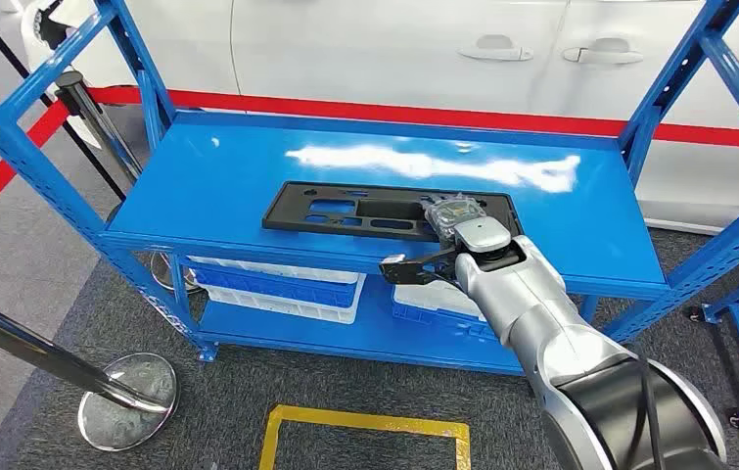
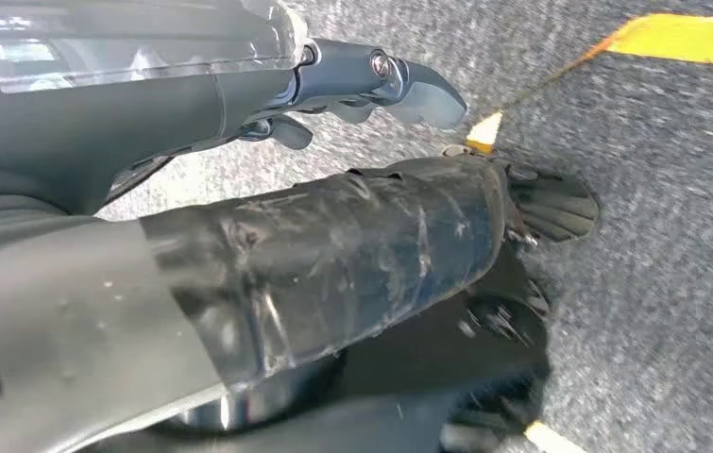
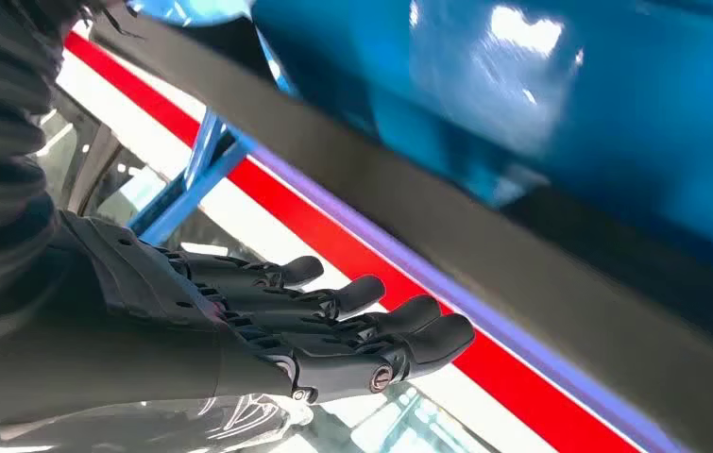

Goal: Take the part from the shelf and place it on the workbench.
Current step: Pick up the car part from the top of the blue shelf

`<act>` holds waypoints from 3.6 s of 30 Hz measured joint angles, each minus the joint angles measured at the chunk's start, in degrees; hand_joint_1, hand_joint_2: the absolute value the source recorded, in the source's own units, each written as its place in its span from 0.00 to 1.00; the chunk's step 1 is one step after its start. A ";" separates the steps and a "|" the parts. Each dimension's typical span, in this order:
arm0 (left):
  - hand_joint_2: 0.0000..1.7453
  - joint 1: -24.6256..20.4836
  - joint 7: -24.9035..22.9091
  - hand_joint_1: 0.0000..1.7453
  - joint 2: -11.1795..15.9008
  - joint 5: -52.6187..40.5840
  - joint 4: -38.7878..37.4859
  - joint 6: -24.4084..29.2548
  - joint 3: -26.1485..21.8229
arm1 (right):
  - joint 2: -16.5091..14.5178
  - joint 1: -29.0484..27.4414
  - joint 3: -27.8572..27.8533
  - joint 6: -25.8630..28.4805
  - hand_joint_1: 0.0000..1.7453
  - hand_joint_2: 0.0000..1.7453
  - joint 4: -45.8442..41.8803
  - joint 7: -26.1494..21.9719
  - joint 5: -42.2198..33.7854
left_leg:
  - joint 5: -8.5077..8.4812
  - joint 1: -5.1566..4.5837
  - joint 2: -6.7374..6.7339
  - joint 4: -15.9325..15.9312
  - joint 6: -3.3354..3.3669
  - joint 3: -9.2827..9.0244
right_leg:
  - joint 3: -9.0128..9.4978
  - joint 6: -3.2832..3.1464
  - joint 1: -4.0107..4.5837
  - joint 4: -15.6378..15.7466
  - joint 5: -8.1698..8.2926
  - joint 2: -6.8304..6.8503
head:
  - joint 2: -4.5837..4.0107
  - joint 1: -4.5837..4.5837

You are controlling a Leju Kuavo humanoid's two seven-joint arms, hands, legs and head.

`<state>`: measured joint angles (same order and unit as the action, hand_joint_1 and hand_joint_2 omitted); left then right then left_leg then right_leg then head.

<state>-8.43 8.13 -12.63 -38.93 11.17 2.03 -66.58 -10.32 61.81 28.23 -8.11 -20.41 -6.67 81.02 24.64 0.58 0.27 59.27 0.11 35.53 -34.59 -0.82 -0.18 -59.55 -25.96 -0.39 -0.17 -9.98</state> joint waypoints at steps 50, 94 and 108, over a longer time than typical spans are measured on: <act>0.00 -0.83 -0.83 0.00 -0.59 0.63 -0.02 -0.57 -2.60 | 0.84 0.66 2.20 1.34 1.00 1.00 -0.10 -1.20 -2.19 | -0.31 0.72 0.19 -2.08 -0.59 -1.58 | 1.33 0.84 -0.69 2.25 0.91 0.30 | 0.00 0.13; 1.00 1.48 1.10 0.00 0.05 -3.07 -0.02 1.06 -5.03 | 5.27 13.33 -2.17 -1.71 1.00 1.00 -37.86 5.43 -2.26 | -0.37 0.77 0.13 -2.06 -0.64 -1.14 | 0.51 0.93 -0.64 1.81 0.83 0.20 | 0.00 0.13; 1.00 1.60 0.07 0.00 1.04 -5.14 -0.02 -1.76 -4.99 | 6.28 13.14 -3.16 -2.52 1.00 1.00 -41.48 5.51 -1.56 | -0.37 0.77 0.13 -2.06 -0.64 -1.11 | 0.50 0.93 -0.64 1.81 0.83 0.20 | 0.00 0.12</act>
<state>-6.83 8.20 -11.60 -44.07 11.15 0.27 -71.56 -4.04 74.95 25.07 -10.63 -61.90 -1.16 79.47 24.27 1.34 0.40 57.21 -0.53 34.42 -34.09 0.11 -0.81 -57.74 -25.12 -0.18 -0.17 -9.86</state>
